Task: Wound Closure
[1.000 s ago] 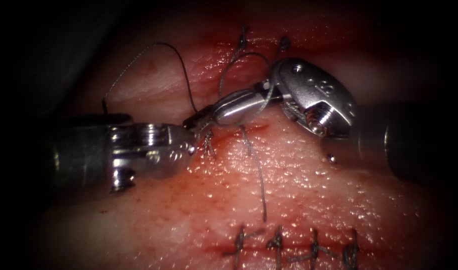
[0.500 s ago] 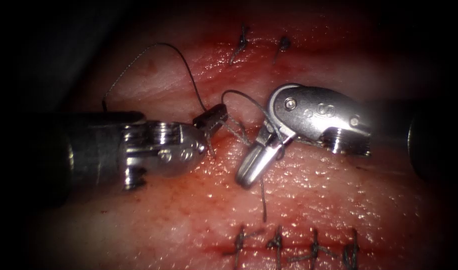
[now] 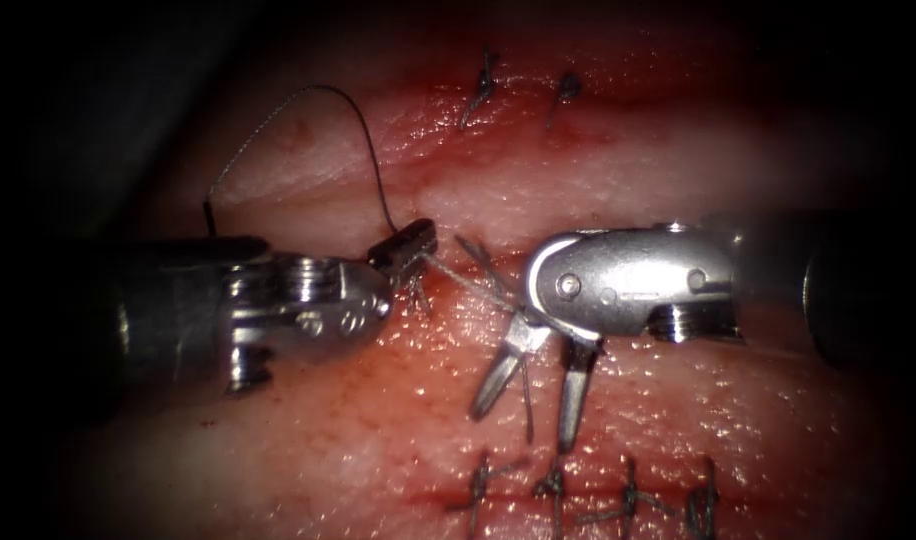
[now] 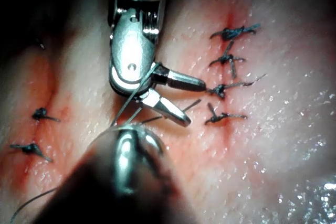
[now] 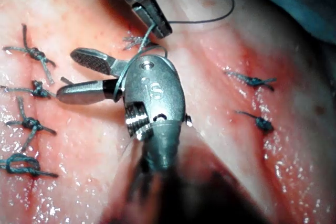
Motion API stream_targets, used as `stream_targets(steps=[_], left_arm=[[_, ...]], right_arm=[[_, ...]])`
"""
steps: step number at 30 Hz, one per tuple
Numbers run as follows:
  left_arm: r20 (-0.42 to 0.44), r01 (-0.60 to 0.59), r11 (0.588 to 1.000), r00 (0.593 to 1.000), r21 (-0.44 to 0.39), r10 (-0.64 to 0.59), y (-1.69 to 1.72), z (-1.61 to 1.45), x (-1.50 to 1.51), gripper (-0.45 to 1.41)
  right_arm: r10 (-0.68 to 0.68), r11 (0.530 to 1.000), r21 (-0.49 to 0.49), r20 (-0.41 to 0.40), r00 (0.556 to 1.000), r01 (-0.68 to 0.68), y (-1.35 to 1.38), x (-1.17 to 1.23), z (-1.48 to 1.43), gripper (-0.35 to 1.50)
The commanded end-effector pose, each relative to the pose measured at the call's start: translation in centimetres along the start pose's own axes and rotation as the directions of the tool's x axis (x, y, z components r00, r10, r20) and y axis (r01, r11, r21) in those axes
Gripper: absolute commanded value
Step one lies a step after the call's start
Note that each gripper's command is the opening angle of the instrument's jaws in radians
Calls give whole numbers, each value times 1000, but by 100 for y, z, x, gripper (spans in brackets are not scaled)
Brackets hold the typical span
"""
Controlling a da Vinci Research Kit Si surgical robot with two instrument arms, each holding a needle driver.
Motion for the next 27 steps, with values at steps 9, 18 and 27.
stream_targets(steps=[9,18,27], left_arm=[[2,-9,1000,1000,-7,9,10,8,3,-45],[-1,-1,1000,1000,-5,1,25,-7,-5,-45],[30,-24,999,999,-35,25,86,-17,0,-45]], right_arm=[[3,999,50,109,994,-9,8,-19,7,-35],[-2,999,52,96,995,-3,10,-16,-2,-35],[44,995,-84,-63,997,-49,34,9,-52,-35]])
